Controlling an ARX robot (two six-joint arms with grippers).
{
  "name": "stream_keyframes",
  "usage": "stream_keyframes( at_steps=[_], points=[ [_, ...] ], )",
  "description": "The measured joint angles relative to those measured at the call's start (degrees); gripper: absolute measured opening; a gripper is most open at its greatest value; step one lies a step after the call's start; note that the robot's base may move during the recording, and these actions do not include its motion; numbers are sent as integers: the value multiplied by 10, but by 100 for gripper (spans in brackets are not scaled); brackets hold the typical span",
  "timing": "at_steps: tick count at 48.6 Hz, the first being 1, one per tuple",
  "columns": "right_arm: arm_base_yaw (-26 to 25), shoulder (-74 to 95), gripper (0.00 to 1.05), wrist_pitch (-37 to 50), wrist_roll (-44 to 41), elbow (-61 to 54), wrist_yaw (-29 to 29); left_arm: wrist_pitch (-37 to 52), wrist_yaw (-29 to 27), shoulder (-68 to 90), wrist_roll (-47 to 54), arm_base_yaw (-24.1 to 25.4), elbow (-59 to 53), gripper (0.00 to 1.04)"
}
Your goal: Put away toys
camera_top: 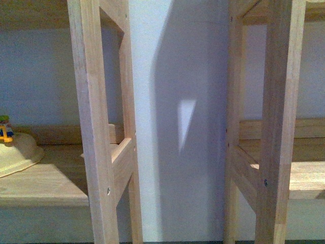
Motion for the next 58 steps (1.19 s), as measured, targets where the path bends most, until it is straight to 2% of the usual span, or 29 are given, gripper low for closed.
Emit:
stream_keyframes(
  at_steps=[12, 14, 17, 21, 29, 39, 45, 53, 58],
  points=[
    [-2, 0, 20, -4, -2, 2, -8, 0, 0, 0, 0, 0, 0, 99],
    [-21, 6, 20, -36, -26, 5, -50, 0, 0, 0, 0, 0, 0, 99],
    [-54, 34, 20, -37, -50, 9, -95, 0, 0, 0, 0, 0, 0, 99],
    [-101, 75, 20, -3, -63, 40, -121, 0, 0, 0, 0, 0, 0, 99],
    [-176, 151, 20, 47, -68, 165, -183, 0, 0, 0, 0, 0, 0, 99],
    [-217, 233, 20, 73, -74, 282, -231, 0, 0, 0, 0, 0, 0, 99],
    [-255, 321, 20, 101, -72, 412, -261, 0, 0, 0, 0, 0, 0, 99],
    [-270, 418, 20, 103, -71, 549, -271, 0, 0, 0, 0, 0, 0, 99],
    [-271, 494, 20, 67, -66, 664, -276, 0, 0, 0, 0, 0, 0, 99]
  ],
)
